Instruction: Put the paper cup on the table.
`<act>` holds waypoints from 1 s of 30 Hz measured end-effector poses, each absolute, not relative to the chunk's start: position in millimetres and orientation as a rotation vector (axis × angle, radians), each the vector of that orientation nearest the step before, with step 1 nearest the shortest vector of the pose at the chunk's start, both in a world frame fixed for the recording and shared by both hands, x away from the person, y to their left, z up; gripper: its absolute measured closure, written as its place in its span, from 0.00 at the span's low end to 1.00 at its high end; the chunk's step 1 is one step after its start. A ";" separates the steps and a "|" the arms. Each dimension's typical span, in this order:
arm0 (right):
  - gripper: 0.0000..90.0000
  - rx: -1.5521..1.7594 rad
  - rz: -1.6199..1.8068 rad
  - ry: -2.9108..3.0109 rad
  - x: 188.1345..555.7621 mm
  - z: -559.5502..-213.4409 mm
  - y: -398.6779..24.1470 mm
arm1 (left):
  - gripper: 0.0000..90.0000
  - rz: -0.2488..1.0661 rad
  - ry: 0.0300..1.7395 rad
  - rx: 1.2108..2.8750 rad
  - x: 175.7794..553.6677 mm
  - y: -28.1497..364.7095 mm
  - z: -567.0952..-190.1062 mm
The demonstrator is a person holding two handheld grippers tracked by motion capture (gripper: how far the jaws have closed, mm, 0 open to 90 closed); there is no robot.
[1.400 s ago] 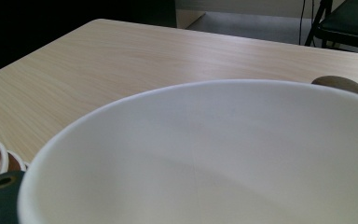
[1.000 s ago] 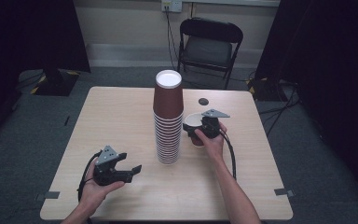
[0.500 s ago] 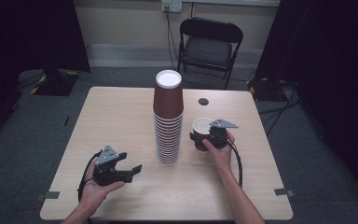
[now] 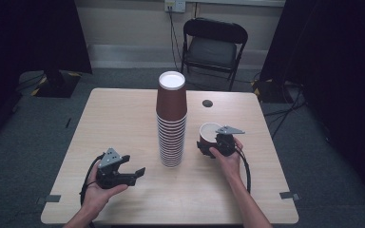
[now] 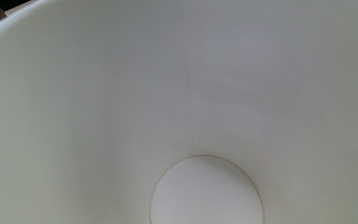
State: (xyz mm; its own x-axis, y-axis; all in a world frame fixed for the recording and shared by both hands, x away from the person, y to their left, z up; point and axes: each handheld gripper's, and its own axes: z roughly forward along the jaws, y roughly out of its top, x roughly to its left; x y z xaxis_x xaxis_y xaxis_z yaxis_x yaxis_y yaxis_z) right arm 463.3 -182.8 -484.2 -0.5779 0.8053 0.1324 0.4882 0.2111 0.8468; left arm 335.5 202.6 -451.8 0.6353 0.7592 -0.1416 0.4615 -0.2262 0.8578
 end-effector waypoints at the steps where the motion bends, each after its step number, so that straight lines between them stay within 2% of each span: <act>1: 0.14 1.218 1.299 2.161 462.3 -485.4 -183.1 | 0.22 0.380 0.970 1.872 335.2 202.4 -451.7; 22: 0.14 1.266 1.207 2.226 445.6 -491.3 -195.9 | 0.22 0.382 0.984 1.871 335.8 204.4 -452.6; 30: 0.14 1.271 1.214 2.205 436.6 -483.1 -208.1 | 0.22 0.383 0.996 1.868 337.2 206.0 -453.0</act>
